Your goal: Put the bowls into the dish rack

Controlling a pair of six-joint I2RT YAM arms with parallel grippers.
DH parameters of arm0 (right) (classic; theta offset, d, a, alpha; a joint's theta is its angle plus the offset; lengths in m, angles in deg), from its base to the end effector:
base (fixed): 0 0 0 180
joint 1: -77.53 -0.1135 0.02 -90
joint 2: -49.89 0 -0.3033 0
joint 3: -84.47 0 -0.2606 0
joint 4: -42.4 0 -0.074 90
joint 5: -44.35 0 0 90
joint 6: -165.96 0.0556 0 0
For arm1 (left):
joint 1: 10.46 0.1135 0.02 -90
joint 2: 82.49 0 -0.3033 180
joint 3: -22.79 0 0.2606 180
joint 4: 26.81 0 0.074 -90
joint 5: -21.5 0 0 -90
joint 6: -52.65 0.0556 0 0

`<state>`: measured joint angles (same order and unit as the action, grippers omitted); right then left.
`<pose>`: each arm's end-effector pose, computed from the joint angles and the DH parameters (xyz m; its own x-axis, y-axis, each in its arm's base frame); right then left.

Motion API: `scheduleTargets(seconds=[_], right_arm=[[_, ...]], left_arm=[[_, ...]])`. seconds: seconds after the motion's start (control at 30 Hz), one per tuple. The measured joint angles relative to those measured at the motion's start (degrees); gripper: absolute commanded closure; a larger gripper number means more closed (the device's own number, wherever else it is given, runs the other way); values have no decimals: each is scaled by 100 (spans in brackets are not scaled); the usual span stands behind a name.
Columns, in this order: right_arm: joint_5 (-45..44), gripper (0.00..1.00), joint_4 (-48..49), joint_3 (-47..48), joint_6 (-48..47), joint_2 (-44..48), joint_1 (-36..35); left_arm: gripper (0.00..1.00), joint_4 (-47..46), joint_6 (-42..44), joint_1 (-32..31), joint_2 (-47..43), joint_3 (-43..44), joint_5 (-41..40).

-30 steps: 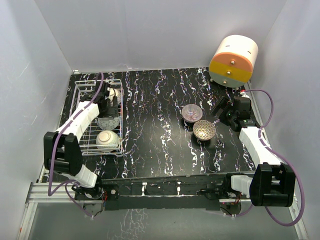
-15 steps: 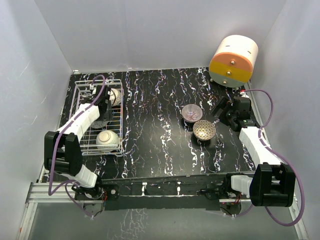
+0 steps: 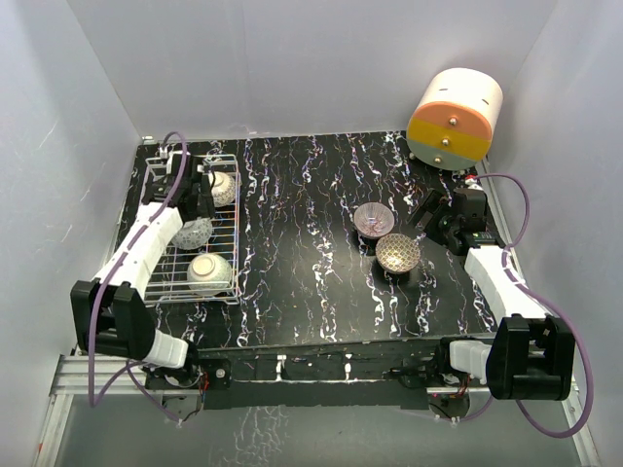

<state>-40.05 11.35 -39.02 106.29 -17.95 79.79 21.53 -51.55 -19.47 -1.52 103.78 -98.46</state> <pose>0.2567 -0.0047 0.2560 -0.5979 0.5266 -0.6044 0.3118 0.8474 0.4298 0.3147 -0.0218 0.3219 -0.6679 -0.1093 -0.7361 -0.3674 0.9086 0.1985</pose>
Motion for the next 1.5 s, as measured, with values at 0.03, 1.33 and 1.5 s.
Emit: scheduleTargets(seconds=[0.03,1.33,1.5], right_arm=[[7,2,-2,0,2,0,0],[651,2,-131,-474,129,358,-730],[634,2,-61,-627,131,382,-841]], left_arm=[[5,-33,-4,0,81,129,31],[3,192,-372,658,627,-28,-1005],[3,492,-444,662,-52,-282,-1154]])
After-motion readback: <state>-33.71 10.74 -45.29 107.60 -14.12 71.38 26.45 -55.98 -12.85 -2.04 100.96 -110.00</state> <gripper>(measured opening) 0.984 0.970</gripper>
